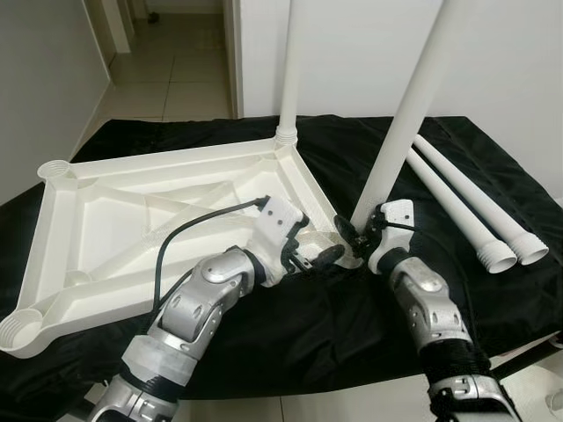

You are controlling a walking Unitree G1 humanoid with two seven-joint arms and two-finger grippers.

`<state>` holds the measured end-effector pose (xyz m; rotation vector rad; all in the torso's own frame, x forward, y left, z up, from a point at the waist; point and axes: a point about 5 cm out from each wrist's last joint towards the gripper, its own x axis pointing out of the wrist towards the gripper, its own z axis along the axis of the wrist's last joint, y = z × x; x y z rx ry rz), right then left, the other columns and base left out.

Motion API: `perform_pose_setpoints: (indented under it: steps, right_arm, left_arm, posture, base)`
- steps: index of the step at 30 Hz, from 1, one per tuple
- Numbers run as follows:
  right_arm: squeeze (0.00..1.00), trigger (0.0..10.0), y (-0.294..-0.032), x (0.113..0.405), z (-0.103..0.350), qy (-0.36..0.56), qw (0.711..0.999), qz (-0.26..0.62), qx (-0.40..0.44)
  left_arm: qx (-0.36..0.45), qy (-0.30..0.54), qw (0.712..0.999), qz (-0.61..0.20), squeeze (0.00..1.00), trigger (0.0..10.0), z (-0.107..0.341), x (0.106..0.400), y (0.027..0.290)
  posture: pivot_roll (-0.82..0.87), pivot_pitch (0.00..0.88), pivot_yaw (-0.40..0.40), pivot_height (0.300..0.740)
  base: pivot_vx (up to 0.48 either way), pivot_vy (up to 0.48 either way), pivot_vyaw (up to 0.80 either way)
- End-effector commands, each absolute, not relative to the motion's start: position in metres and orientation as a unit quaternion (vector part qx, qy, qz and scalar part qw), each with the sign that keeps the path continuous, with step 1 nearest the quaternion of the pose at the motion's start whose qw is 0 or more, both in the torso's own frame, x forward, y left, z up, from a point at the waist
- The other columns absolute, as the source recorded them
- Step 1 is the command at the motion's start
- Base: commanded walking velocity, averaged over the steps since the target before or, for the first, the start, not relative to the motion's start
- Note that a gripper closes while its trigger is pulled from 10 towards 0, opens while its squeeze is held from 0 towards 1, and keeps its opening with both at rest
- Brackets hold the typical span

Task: Building children table

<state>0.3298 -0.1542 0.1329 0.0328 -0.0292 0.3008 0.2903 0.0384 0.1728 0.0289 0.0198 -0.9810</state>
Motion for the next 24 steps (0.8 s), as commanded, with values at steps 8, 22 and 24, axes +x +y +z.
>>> perform_pose_setpoints:
  steps: [8,22,24]
  right_arm:
    - [0.00,10.0,-0.140,0.315,0.118,0.032,0.996,-0.006,0.081]
    - [1.00,10.0,-0.129,0.299,0.143,-0.064,0.989,-0.040,0.126]
    - [1.00,10.0,-0.129,0.298,0.145,-0.071,0.989,-0.034,0.128]
  left_arm:
    - [0.012,0.011,0.896,-0.444,0.00,10.0,0.169,0.295,0.040]
    - [-0.002,0.006,0.900,-0.436,0.00,10.0,0.170,0.294,0.038]
    - [-0.004,0.006,0.900,-0.435,0.00,10.0,0.170,0.294,0.039]
  posture:
    - [-0.05,0.000,-0.026,0.740]
    - [-0.03,0.000,-0.052,0.740]
    - [-0.02,0.000,-0.055,0.740]
  base:
    - [0.000,0.000,0.00]
    - [0.000,0.000,0.00]
    - [0.000,0.000,0.00]
